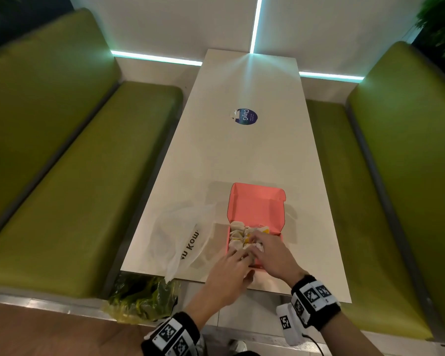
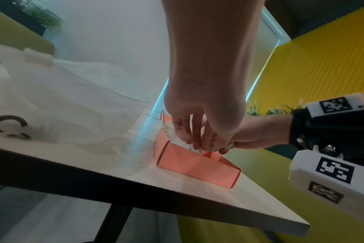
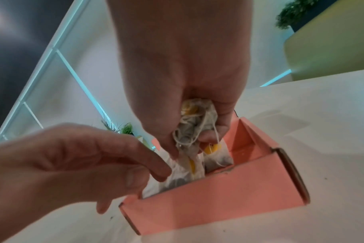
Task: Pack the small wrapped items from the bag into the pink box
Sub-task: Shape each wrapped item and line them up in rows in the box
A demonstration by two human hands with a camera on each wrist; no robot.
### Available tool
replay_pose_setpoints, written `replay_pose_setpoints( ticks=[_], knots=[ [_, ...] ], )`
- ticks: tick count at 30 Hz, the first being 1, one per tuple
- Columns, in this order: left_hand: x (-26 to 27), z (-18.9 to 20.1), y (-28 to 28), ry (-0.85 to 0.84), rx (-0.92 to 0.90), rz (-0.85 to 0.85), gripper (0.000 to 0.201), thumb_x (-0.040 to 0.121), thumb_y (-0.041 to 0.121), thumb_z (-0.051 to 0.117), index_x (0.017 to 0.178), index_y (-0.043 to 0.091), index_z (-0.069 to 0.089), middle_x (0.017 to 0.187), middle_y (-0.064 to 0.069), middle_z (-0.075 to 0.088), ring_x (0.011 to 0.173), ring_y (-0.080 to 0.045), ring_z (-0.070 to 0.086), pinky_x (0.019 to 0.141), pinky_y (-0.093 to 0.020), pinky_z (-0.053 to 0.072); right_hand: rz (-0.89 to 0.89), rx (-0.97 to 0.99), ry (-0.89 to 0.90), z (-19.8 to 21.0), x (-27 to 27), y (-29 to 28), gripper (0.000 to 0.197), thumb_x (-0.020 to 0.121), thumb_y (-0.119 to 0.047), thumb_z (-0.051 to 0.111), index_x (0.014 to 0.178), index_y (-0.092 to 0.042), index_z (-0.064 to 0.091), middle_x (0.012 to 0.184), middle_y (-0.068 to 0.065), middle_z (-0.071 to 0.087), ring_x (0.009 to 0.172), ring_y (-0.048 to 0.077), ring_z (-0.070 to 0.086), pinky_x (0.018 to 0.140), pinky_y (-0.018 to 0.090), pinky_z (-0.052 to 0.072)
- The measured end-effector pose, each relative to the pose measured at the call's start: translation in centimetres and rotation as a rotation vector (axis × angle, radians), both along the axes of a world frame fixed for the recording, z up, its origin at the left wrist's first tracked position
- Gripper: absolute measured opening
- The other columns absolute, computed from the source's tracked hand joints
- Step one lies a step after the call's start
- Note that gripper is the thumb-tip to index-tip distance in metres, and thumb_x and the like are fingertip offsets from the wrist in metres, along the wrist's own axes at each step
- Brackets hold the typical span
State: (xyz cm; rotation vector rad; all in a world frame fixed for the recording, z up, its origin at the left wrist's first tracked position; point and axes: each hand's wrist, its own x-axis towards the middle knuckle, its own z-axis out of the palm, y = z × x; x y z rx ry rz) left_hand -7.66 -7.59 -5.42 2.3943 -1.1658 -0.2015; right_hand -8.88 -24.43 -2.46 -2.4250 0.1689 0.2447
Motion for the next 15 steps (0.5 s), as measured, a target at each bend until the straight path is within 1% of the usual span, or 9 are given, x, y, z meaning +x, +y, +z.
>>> replay_pose_setpoints(
  ticks=[2,3,4,6,8,11,15],
  knots=[
    [-0.3,-0.5,0.0,-0.055,0.06,-0.031,0.028,0.091,0.032,0.054,0.112,0.019,0.067,0.128,0.002,0.061,0.112,-0.022,0.055,0.097,-0.034,0.05,-0.025,-0.072,-0.018,-0.1,-0.4,0.2,0.015,0.095,-0.027,0.051,0.109,-0.03,0.056,0.105,-0.014,0.059,0.092,0.012,0.055,0.08,0.038,0.05],
    [-0.4,-0.6,0.0,-0.049,0.075,-0.026,0.031,0.093,0.034,0.049,0.113,0.018,0.067,0.131,0.002,0.059,0.115,-0.023,0.053,0.097,-0.036,0.05,-0.03,-0.109,-0.019,-0.1,-0.6,0.2,0.019,0.096,-0.028,0.049,0.115,-0.029,0.054,0.111,-0.013,0.056,0.098,0.013,0.054,0.082,0.038,0.05],
    [-0.5,-0.8,0.0,-0.046,0.079,-0.017,0.034,0.094,0.035,0.046,0.115,0.018,0.066,0.133,0.002,0.056,0.117,-0.023,0.051,0.098,-0.037,0.049,-0.03,-0.136,-0.026,-0.3,-0.9,0.2,0.02,0.098,-0.029,0.047,0.117,-0.028,0.053,0.113,-0.012,0.054,0.1,0.014,0.052,0.082,0.037,0.05],
    [-0.6,-1.0,0.1,-0.036,0.088,0.0,0.033,0.097,0.035,0.046,0.118,0.018,0.064,0.137,0.002,0.054,0.12,-0.023,0.049,0.099,-0.038,0.048,-0.011,-0.173,-0.037,-0.5,-1.5,0.4,0.017,0.101,-0.03,0.045,0.113,-0.027,0.056,0.111,-0.01,0.053,0.099,0.015,0.053,0.079,0.035,0.05],
    [-0.7,-1.1,0.0,-0.031,0.09,0.004,0.032,0.098,0.035,0.046,0.121,0.019,0.063,0.139,0.001,0.052,0.121,-0.022,0.048,0.1,-0.036,0.046,0.035,-0.204,-0.034,-0.9,-2.0,0.6,0.02,0.102,-0.031,0.043,0.11,-0.024,0.061,0.11,-0.009,0.053,0.1,0.014,0.054,0.078,0.032,0.05],
    [-0.6,-1.1,0.1,-0.029,0.097,-0.006,0.033,0.098,0.035,0.044,0.119,0.018,0.063,0.137,-0.001,0.051,0.123,-0.022,0.046,0.102,-0.036,0.046,0.067,-0.234,-0.012,-1.2,-2.3,1.2,0.027,0.105,-0.03,0.039,0.114,-0.027,0.064,0.113,-0.009,0.053,0.102,0.011,0.054,0.078,0.027,0.049],
    [-0.6,-0.9,0.0,-0.049,0.111,-0.02,0.032,0.099,0.034,0.043,0.117,0.016,0.063,0.133,-0.003,0.051,0.123,-0.022,0.044,0.102,-0.038,0.046,0.059,-0.229,0.007,-1.3,-2.2,1.5,0.029,0.105,-0.03,0.037,0.117,-0.03,0.063,0.111,-0.009,0.053,0.101,0.013,0.055,0.078,0.028,0.049]
  ],
)
